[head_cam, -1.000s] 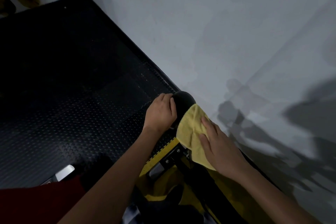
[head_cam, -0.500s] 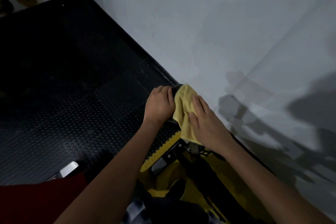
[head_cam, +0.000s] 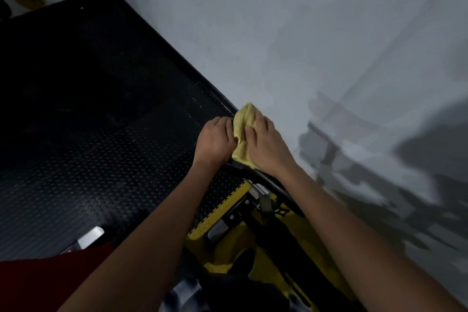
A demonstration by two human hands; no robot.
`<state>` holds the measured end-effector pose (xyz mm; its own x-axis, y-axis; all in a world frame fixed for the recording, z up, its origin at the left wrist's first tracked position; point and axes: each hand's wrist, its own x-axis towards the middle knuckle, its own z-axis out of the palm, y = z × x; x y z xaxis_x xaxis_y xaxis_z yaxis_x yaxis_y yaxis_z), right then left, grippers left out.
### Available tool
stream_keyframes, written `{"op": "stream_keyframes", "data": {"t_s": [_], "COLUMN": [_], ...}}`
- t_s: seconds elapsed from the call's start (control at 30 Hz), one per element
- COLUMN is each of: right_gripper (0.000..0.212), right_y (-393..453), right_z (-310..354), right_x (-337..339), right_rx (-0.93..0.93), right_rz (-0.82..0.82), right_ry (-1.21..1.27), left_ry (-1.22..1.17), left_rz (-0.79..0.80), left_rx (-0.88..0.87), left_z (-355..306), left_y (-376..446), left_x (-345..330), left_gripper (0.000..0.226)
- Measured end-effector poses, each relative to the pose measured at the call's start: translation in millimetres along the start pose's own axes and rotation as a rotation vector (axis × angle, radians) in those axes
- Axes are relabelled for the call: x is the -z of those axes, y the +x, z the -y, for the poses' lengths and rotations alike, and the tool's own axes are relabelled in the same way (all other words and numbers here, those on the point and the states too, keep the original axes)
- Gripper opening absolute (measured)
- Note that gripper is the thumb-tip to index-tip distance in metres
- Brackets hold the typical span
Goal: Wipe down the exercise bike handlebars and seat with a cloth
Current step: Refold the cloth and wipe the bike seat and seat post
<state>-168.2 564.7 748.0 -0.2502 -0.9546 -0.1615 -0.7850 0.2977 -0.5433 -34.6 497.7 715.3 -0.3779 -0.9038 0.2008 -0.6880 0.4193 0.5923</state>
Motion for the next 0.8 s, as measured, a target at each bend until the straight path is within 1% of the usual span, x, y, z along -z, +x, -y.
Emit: {"op": "stream_keyframes", "data": {"t_s": [0.07, 0.13, 0.23, 0.3, 0.43, 0.57, 0.63, 0.7, 0.8], "right_gripper": [0.065, 0.066, 0.065, 0.065, 0.062, 0.066, 0.067, 0.069, 0.068], "right_y": [-11.4, -36.8, -77.4, -90.0, -63.7, -12.7, -2.1, -10.9, -57.5], "right_z": [-3.5, -13.0, -29.3, -35.6, -25.5, -4.2, 0.9, -2.3, -18.5], "right_x": [2.5, 9.4, 21.2, 25.4, 20.8, 5.2, -0.6, 0.1, 9.2], "right_rx": [0.023, 0.045, 0.033, 0.028, -0.004, -0.082, -0.087, -0.055, 0.023], "right_rz": [0.015, 0.064, 0.137, 0.143, 0.141, 0.029, 0.002, 0.002, 0.054], "right_ry": [-0.010, -0.050, -0.117, -0.148, -0.121, -0.004, 0.005, -0.039, -0.145], "left_ry": [-0.005, -0.016, -0.035, -0.049, -0.044, -0.022, -0.013, -0.021, -0.034], "left_rz": [-0.005, -0.016, -0.038, -0.036, -0.025, -0.016, -0.016, -0.011, -0.017], "left_rx": [-0.013, 0.004, 0.027, 0.027, 0.036, 0.021, 0.003, -0.014, 0.001], "left_z": [0.3, 0.7, 0.4, -1.0, -2.9, 0.3, 2.0, 1.3, 1.7], "left_y": [-1.3, -2.9, -3.3, -2.8, -0.8, 0.3, -0.4, -1.2, -3.0], "left_x": [0.5, 1.0, 1.1, 1.3, 2.3, -0.3, 0.4, 1.5, 3.6], "left_gripper": [0.029, 0.031, 0.033, 0.033, 0.033, 0.032, 0.028, 0.027, 0.030]}}
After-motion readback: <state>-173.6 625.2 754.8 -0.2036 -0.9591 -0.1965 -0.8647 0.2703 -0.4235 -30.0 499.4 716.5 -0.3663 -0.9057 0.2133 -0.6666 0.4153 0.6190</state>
